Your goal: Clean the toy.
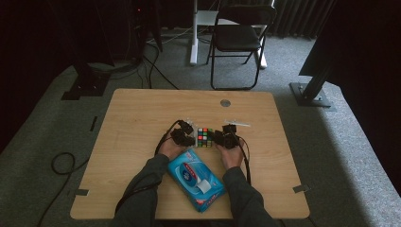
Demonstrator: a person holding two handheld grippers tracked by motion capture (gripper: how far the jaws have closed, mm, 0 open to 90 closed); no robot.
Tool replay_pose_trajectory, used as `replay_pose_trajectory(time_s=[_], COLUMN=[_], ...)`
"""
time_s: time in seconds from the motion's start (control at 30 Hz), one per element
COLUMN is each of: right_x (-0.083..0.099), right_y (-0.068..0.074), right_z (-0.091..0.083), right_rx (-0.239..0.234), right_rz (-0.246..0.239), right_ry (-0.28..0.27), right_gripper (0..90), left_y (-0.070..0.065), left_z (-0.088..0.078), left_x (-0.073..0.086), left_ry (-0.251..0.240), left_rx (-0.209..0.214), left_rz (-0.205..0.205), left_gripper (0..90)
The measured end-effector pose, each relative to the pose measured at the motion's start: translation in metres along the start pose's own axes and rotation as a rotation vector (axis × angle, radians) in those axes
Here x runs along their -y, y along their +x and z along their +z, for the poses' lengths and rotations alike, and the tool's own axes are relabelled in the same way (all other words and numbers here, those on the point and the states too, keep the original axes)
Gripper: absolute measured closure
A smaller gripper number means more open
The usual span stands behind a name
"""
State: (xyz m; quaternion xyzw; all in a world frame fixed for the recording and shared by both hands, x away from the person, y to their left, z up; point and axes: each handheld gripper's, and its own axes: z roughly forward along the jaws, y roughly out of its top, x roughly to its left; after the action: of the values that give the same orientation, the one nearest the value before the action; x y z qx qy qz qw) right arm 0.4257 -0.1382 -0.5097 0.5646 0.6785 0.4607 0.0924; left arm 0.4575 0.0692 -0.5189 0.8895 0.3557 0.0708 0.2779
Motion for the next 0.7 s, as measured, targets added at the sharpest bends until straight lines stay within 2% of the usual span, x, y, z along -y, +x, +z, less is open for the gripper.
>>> replay_pose_trajectory(time_s=[0.17, 0.27, 0.53, 0.57, 0.67, 0.7], right_x=[-0.004, -0.006, -0.001, 0.001, 0.003, 0.005], right_y=[-0.008, -0.011, -0.017, -0.019, -0.021, -0.024], right_z=[-0.012, -0.015, -0.017, -0.018, -0.019, -0.02], right_rx=[0.02, 0.033, 0.068, 0.087, 0.099, 0.116], right_rz=[0.011, -0.001, -0.039, -0.054, -0.062, -0.07], right_ry=[-0.044, -0.039, -0.015, -0.005, -0.002, 0.003], right_gripper=[53.6, 53.1, 51.1, 50.3, 50.1, 49.6], left_y=[0.007, 0.011, 0.025, 0.027, 0.029, 0.03], left_z=[-0.007, -0.011, -0.031, -0.037, -0.042, -0.044], left_x=[0.004, 0.007, 0.019, 0.022, 0.026, 0.028], left_ry=[-0.013, -0.015, -0.084, -0.101, -0.117, -0.124], left_rx=[-0.019, -0.027, -0.036, -0.041, -0.046, -0.046], left_rz=[-0.017, -0.021, -0.077, -0.089, -0.097, -0.099], left_gripper=[84.5, 84.5, 84.5, 84.6, 84.5, 84.5])
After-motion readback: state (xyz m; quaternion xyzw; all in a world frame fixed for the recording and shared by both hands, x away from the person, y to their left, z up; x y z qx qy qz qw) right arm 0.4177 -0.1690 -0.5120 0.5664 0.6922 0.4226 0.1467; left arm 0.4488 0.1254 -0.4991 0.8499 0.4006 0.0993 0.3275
